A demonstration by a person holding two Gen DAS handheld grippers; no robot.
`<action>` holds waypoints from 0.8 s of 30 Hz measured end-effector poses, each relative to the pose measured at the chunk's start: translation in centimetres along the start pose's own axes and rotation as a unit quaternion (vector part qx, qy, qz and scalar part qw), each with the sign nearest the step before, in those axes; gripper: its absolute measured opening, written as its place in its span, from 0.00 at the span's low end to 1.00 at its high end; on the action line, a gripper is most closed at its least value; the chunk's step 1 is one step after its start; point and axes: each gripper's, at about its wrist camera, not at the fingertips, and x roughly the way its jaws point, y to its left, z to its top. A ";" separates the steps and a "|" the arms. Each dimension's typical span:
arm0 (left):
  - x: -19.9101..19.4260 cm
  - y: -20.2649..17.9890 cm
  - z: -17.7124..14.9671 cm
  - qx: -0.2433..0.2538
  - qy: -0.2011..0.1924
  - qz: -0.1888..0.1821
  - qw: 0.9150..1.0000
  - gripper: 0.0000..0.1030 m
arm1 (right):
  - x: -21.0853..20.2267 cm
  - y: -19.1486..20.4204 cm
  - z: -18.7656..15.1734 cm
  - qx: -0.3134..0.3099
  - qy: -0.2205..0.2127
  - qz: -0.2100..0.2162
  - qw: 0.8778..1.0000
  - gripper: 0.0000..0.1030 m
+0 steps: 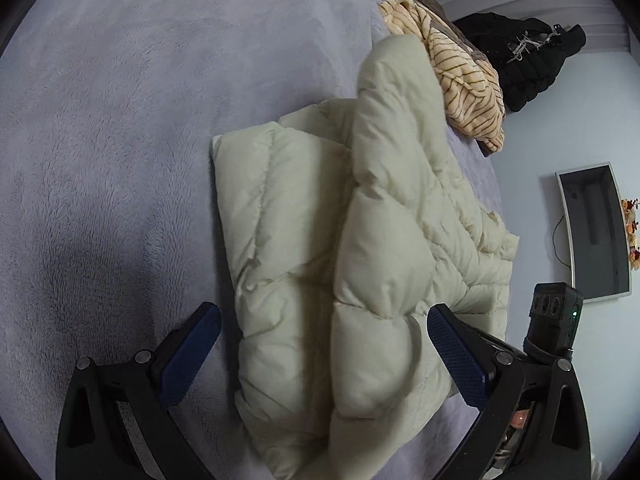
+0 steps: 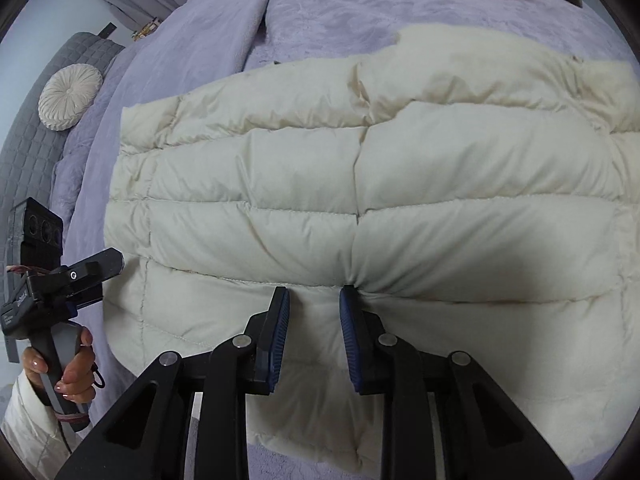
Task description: Fold large clothes
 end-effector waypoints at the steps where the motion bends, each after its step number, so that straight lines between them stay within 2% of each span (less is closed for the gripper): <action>1: 0.1 0.3 0.2 -0.004 0.001 -0.008 1.000 1.00 | 0.3 -0.5 0.0 0.007 0.001 0.010 1.000 0.25; 5: 1.1 0.2 1.0 0.000 0.014 -0.038 0.999 1.00 | 1.0 -2.2 -0.3 0.027 0.002 0.043 0.999 0.25; 11: 1.9 -2.9 1.6 0.027 0.020 -0.107 0.994 1.00 | 1.4 -2.6 -0.5 0.022 0.001 0.048 0.999 0.25; 13: 2.2 -4.0 1.7 0.032 0.022 -0.113 0.993 1.00 | 1.4 -2.7 -0.6 0.023 0.001 0.051 0.998 0.25; 14: 2.6 -4.5 1.7 0.040 0.023 -0.101 0.994 1.00 | 1.4 -2.8 -0.5 0.023 0.001 0.052 0.998 0.25; 15: 3.0 -5.1 1.7 0.052 0.025 -0.079 0.995 0.95 | 1.4 -2.8 -0.6 0.022 0.000 0.053 0.998 0.25; 16: 3.4 -5.5 1.6 0.065 0.026 -0.059 0.996 0.66 | 1.4 -2.7 -0.5 0.022 0.001 0.053 0.998 0.25; 17: 3.7 -5.7 1.5 0.076 0.033 -0.040 0.996 0.50 | 1.3 -2.6 -0.5 0.022 0.002 0.053 0.998 0.25; 18: 3.9 -5.4 1.3 0.076 0.037 -0.031 0.996 0.44 | 1.0 -2.5 -0.4 0.021 0.005 0.051 0.998 0.25; 20: 3.3 -4.5 1.1 0.065 0.031 -0.042 0.997 0.41 | -0.2 -1.7 0.1 0.012 0.011 0.052 0.999 0.28; 21: 3.1 -4.4 1.2 0.064 0.027 -0.042 0.997 0.41 | -1.4 -1.2 0.2 0.003 -0.001 0.058 0.998 0.28; 22: 2.9 -4.5 1.2 0.066 0.024 -0.041 0.997 0.41 | -2.8 -0.8 0.4 -0.007 -0.023 0.066 0.998 0.28; 24: 2.8 -4.8 1.1 0.071 0.022 -0.032 0.997 0.41 | -5.9 0.0 1.3 -0.029 -0.077 0.054 0.995 0.27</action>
